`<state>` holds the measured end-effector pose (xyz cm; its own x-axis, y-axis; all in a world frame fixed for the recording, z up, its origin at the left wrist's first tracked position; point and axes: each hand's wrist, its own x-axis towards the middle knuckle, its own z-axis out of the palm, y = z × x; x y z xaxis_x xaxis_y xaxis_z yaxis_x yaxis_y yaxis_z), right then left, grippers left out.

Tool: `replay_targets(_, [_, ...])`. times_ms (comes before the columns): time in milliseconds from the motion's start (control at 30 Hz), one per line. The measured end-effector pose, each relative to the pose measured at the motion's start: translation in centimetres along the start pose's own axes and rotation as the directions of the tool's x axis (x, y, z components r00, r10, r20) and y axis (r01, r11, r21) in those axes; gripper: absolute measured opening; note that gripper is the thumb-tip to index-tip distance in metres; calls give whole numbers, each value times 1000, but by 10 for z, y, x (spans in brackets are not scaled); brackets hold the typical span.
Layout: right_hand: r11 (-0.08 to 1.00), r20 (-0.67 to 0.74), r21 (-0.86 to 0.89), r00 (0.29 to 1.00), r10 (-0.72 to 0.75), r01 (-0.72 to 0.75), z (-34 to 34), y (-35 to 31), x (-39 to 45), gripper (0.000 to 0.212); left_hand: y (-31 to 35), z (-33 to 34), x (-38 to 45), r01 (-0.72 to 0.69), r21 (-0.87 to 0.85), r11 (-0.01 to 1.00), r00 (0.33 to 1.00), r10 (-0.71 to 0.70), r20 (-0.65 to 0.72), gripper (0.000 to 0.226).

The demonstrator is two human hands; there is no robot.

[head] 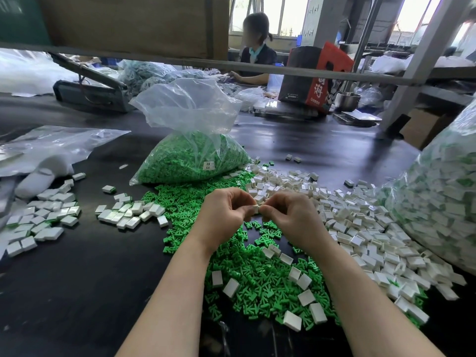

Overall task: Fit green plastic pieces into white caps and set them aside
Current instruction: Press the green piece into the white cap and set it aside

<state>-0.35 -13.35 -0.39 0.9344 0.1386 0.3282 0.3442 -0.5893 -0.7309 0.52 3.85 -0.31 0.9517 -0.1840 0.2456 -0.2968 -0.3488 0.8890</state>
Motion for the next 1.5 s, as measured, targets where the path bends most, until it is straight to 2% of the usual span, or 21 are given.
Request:
replay_targets(100, [997, 5, -58, 999, -44, 44, 0, -1, 0, 11, 1, 1, 0, -17, 57, 998, 1000, 16, 22, 8])
replay_targets(200, [995, -42, 103, 999, 0, 4, 0, -1, -1, 10, 2, 0, 0, -25, -25, 999, 1000, 25, -9, 11])
replay_targets(400, [932, -37, 361, 999, 33, -18, 0, 0, -3, 11, 3, 1, 0, 14, -177, 984, 1000, -13, 5, 13])
replay_targets(500, [909, -11, 413, 998, 57, -47, -1, 1, -4, 9, 3, 0, 0, 17, -190, 982, 1000, -14, 16, 9])
replay_targets(567, [886, 41, 452, 994, 100, -107, 1, 2, -4, 29, 5, 1, -1, 43, -257, 966, 999, -45, -2, 7])
replay_targets(700, [752, 229, 578, 947, 224, -318, 6, 2, -4, 64, 9, 4, -1, 88, -338, 937, 993, -109, -43, 5])
replay_targets(800, [664, 350, 638, 915, 200, -389, 10, 1, -3, 77, 11, 6, 0, 117, -412, 904, 989, -143, -32, 3])
replay_targets(900, [563, 362, 726, 915, 175, -395, 14, 0, -2, 70, 14, 10, -1, 132, -471, 872, 989, -147, 6, 5])
replay_targets(1067, [415, 307, 839, 936, 172, -352, 17, -3, -2, 49, 17, 15, -1, 131, -541, 830, 989, -151, 8, 14])
replay_targets(1167, [319, 314, 880, 935, 161, -351, 19, -5, -4, 46, 17, 16, 0, 145, -577, 804, 985, -171, 9, 11])
replay_targets(1300, [263, 319, 899, 934, 159, -352, 19, -5, -3, 45, 19, 17, -1, 149, -599, 787, 983, -181, 6, 9])
replay_targets(1400, [236, 312, 911, 939, 142, -338, 18, -3, -3, 43, 21, 19, -2, 120, -546, 829, 988, -155, -19, 12])
replay_targets(1500, [253, 307, 911, 945, 110, -325, 18, -2, -3, 41, 22, 19, -3, 77, -445, 892, 993, -109, -48, 10])
